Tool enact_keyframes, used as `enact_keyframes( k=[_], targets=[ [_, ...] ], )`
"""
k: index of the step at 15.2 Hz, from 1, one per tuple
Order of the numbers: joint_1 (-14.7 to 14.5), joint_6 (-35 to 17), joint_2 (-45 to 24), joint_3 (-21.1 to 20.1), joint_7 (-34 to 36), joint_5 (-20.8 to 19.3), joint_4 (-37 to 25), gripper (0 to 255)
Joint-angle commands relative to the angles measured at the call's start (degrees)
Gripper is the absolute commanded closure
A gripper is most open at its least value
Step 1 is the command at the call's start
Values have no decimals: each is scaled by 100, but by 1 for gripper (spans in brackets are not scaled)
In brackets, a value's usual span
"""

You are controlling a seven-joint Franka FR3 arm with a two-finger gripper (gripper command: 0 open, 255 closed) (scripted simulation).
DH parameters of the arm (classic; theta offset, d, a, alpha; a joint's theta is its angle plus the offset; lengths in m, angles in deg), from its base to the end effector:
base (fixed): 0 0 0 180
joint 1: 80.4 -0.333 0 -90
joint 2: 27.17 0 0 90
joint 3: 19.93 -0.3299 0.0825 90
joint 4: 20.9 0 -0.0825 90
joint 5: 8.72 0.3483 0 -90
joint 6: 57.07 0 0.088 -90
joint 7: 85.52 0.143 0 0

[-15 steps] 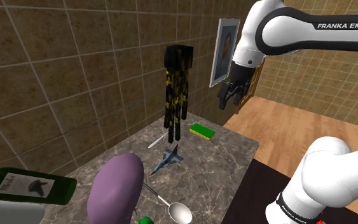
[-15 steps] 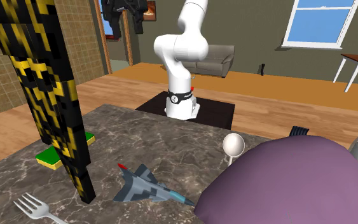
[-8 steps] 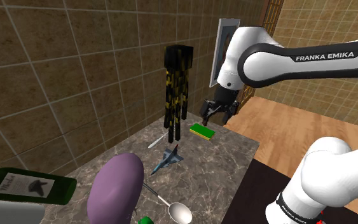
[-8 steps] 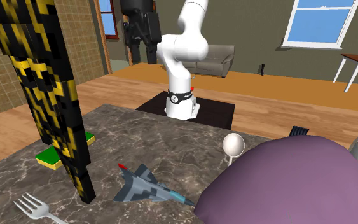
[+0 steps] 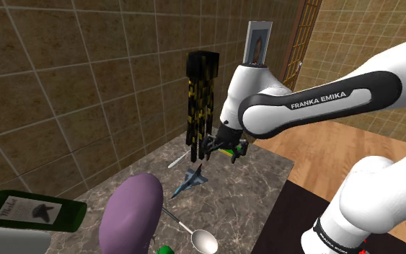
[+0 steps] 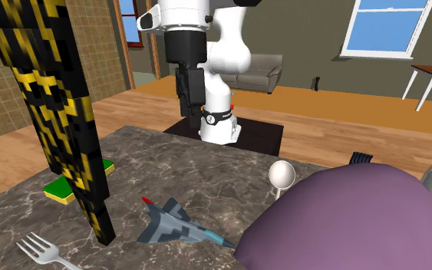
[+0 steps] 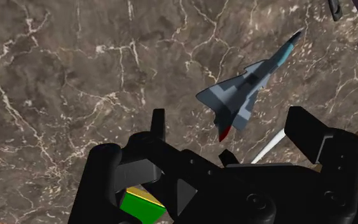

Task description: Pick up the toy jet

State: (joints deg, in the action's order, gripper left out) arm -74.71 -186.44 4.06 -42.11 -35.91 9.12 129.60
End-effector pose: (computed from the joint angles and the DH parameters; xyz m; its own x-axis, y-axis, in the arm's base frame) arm 0.3419 0.1176 0.4194 0.6971 -0.7156 0.0447 -0.7018 -0.6938 -0.1616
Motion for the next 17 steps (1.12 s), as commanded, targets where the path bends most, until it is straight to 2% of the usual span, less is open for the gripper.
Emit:
enact_keyframes(
  k=[1, 4, 7, 9, 11, 12, 17],
  targets=[
    [134, -428, -368, -361, 664, 23, -44, 0],
    [463, -1048, -1086, -924, 1694, -179, -239, 0],
    [927, -1603, -1896, -1510, 2931, -748, -526, 0],
    [1269, -1902, -2504, -1862, 3953, -1443, -770, 0],
    [1510, -2097, -3178, -2064, 5162, -2429, -1069, 0],
    [1525, -2137, -3484, -2052, 5719, -2907, -1223, 0],
    [1327, -2454, -3909, -1779, 6225, -3591, -1189, 0]
  ],
)
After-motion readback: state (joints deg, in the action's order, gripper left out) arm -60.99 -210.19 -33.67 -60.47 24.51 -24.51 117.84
